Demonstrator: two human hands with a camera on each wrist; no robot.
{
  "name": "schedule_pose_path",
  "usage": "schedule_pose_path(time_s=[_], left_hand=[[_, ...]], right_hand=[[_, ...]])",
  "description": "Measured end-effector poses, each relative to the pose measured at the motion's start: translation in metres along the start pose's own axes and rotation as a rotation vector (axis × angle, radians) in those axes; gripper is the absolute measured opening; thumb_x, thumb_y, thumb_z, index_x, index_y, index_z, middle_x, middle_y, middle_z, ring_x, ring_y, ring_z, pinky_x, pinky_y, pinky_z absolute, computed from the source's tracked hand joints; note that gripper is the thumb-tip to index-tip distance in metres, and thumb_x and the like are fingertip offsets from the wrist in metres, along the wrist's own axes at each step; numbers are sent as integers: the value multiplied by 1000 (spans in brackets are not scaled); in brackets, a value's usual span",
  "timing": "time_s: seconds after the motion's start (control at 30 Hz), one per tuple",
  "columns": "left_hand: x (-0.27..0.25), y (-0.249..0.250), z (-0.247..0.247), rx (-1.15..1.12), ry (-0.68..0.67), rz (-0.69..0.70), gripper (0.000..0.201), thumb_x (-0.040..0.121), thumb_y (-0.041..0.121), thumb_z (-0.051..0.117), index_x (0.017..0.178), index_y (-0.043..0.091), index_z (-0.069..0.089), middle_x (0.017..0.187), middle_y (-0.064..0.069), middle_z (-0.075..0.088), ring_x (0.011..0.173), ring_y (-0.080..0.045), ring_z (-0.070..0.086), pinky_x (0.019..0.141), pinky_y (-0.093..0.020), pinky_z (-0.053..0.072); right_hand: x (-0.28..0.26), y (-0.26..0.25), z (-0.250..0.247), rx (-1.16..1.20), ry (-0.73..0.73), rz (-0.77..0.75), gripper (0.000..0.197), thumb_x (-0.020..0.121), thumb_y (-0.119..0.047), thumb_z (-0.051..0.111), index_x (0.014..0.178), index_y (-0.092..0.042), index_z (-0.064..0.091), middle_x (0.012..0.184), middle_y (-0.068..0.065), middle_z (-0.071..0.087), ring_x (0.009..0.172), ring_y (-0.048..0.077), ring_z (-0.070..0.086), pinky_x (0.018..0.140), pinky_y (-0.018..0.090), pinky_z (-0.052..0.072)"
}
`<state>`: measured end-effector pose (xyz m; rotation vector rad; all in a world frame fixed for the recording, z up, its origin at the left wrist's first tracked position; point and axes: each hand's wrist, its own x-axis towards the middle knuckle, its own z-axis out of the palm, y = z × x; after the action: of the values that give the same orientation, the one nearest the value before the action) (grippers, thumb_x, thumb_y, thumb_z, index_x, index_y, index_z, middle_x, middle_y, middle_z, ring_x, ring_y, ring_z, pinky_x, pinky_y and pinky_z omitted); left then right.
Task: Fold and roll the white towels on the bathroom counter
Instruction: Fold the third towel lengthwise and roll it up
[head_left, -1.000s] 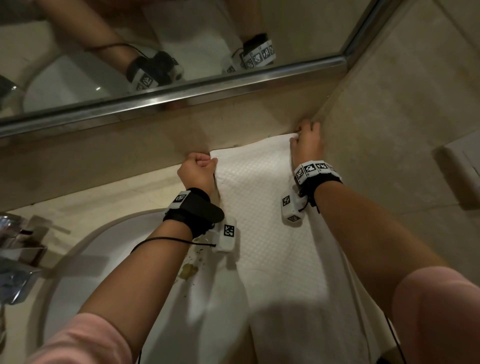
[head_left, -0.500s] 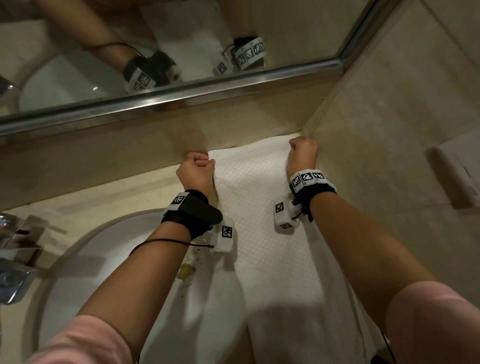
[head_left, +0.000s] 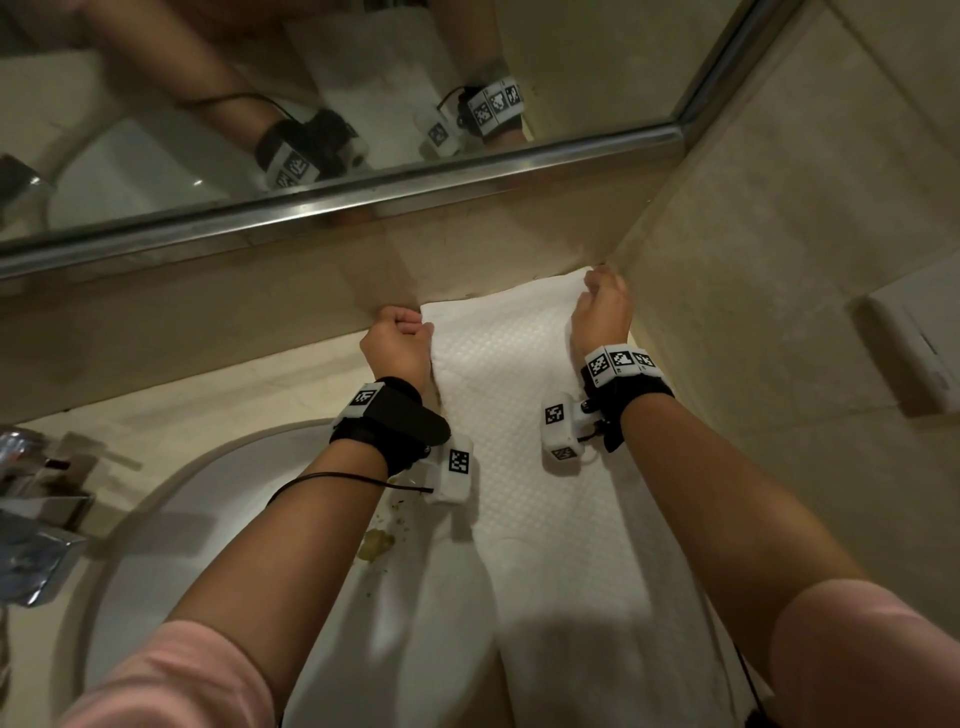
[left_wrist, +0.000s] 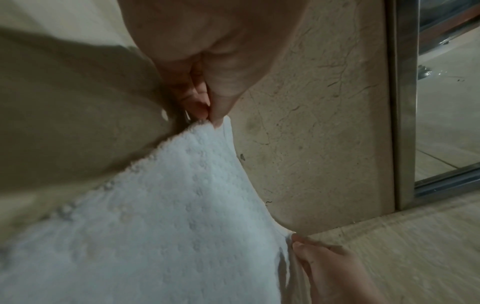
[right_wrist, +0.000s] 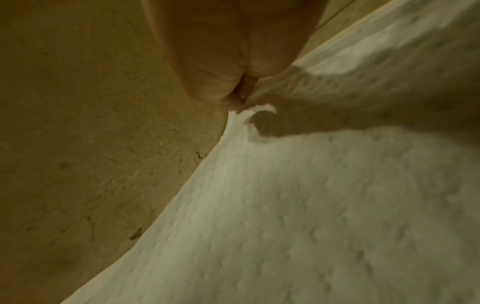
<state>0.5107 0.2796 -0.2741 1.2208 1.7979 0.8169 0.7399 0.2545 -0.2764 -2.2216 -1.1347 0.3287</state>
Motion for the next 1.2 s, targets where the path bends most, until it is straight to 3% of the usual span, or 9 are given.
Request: schedule_pose_path(time_s=[0.07,0.17,0.23,0.4,0.57,0.67,0.83,1.03,1.2], left_hand=[[-2,-1,2,-20,32,-4,12,85,9,67,95,4,64,68,8,54,76,-14,56,78,-19,45],[-6,-1,5,-51,81,-25,12,90,7,60,98,-1,62,81,-6,61,86,-22,59,77,-19,42],[-7,-1,6,-61,90,-46,12,91,6,58,99,-3,61,93,-16,66,92,-26,61,78,-21,42],[-4,-2,9,-27,95,-50,12,92,5,53,98,-1,61,101,-17,67,96,-29,60,75,-20,40],[-5,0,11,17,100,-29,10,91,4,52,86,12,51,104,-17,64,98,-29,59,70,-13,32],[-9,3,8,51,123,-6,8,89,1,51,88,7,56,112,-19,59,101,-29,56,74,-13,31],[-25,6,1,103,50,43,21,85,-5,45,97,-2,62,113,-21,56,100,-30,55,77,-15,31],[-57,4,-6,118,-104,45,23,84,-6,41,88,14,52,113,-16,59,102,-28,55,74,-11,29],[-89,-18,-17,178,-282,-59,18,88,1,45,91,16,55,114,-12,61,109,-32,55,95,-33,45]], right_hand=[[1,2,-1,48,16,-4,31,91,6,46,119,6,60,132,18,52,125,28,48,109,27,33],[-2,7,3,136,57,-27,31,88,9,44,114,6,60,128,19,54,120,29,53,107,35,39],[-3,9,4,140,35,-15,33,89,10,41,115,6,60,129,19,53,122,28,51,108,29,36],[1,12,0,64,-89,13,45,86,14,36,124,2,57,137,16,49,126,26,47,107,22,31],[3,13,-8,-26,-254,-28,55,85,17,33,134,0,50,154,11,29,140,24,31,109,15,20],[-5,12,-16,96,-291,17,58,81,22,28,129,0,52,156,10,22,140,19,31,109,13,20],[-28,13,-33,311,-177,157,38,87,10,38,108,-9,63,128,12,55,112,20,58,93,17,42],[-85,33,-73,440,-122,347,22,89,-4,52,98,-18,67,103,2,65,90,13,59,84,24,48],[-161,73,-94,460,13,499,19,82,-9,54,80,-22,68,89,2,68,83,19,62,77,28,51]])
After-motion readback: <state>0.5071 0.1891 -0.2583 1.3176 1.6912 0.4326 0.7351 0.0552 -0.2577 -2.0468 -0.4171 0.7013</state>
